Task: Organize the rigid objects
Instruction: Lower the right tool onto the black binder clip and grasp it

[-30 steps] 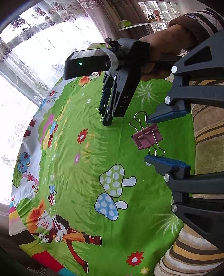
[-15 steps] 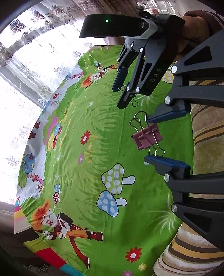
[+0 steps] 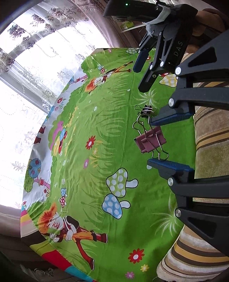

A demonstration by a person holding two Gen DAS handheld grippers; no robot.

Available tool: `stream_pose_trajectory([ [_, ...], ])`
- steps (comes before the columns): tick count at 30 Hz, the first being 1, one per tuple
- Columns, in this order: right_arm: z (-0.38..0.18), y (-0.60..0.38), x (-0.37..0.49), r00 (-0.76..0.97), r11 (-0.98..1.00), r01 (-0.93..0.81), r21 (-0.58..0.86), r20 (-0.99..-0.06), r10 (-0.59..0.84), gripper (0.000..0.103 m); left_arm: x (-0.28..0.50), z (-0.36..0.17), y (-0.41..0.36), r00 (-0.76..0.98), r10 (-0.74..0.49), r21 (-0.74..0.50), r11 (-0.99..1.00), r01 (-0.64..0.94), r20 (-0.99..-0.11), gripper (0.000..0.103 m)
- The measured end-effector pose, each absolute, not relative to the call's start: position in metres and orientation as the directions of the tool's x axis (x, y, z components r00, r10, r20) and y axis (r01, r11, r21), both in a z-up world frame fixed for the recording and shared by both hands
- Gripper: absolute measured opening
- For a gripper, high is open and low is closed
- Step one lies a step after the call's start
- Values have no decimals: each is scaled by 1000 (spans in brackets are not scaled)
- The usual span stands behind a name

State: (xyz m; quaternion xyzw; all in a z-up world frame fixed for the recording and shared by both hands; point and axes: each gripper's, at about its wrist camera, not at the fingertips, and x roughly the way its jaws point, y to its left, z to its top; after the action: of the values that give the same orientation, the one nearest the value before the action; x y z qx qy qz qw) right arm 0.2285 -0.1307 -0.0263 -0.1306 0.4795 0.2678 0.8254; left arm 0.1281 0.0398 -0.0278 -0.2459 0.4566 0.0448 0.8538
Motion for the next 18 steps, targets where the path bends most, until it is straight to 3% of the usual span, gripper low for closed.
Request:
stream_pose_trajectory([
  [5,-54,-117,254,250,833,-531,159,-909,333,86,131,-32,39,565,-142,-366,879,-306,-813,39],
  [9,-79,-102,264,189,866,-472,163,-941,280,85,132,-34,41,560,-137,-361,879,-311,-817,39],
  [10,-84,-99,265,180,870,-469,155,-947,265,81,132,-35,41,559,-136,-360,879,-313,-818,39],
  [11,-90,-97,267,172,876,-459,149,-952,252,70,132,-35,41,558,-135,-359,879,-313,-818,39],
  [12,-92,-97,268,180,881,-451,142,-953,246,69,132,-35,40,558,-134,-357,880,-312,-819,39],
  [14,-91,-94,268,187,876,-463,137,-951,247,50,133,-36,40,556,-133,-354,882,-311,-820,39],
  [18,-89,-98,262,169,864,-475,166,-947,275,32,132,-35,39,557,-130,-351,883,-311,-820,39],
])
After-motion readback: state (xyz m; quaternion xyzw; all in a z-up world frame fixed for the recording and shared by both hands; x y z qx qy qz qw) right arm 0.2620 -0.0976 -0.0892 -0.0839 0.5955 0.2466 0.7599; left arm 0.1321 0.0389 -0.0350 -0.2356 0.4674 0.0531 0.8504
